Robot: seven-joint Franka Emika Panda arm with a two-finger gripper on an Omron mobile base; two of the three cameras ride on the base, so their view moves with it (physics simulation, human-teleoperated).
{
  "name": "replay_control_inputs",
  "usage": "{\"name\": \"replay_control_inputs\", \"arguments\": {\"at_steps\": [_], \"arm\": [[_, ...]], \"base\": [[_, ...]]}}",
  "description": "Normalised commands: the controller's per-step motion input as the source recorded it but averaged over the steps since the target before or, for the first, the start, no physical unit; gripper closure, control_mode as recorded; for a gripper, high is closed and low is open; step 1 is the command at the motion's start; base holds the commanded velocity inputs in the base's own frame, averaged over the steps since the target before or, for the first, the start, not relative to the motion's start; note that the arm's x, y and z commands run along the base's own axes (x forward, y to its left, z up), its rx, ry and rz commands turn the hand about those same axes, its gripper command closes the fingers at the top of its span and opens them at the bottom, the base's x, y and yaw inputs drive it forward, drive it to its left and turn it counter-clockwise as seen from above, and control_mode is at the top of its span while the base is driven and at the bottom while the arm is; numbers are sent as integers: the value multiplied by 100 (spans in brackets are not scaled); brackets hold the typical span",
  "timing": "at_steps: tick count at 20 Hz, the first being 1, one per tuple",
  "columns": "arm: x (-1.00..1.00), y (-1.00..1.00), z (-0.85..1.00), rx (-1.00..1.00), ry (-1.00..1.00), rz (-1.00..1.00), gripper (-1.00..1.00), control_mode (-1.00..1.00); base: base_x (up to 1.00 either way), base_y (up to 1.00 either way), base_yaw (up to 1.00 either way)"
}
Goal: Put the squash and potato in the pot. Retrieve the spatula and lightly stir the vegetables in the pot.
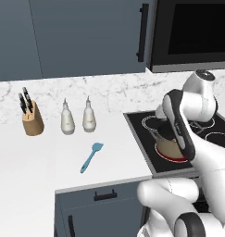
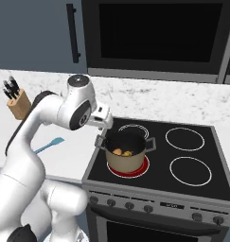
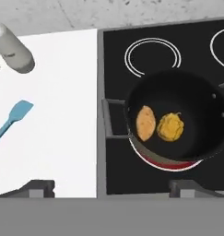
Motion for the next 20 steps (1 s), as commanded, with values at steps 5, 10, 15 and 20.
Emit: {"name": "replay_control_inputs", "arguments": {"at_steps": [5,10,15,20], "arm": [[-30,100,21,-22,26,49,-100,-100],[-27,100,0,-23,22,59,-100,-100],[-23,100,-22,-25,9,66,-100,-100],[-21,99,-48,-20,0,71,-100,-100]], "base": [[0,0,0],[0,0,0],[0,0,0],[0,0,0]]}}
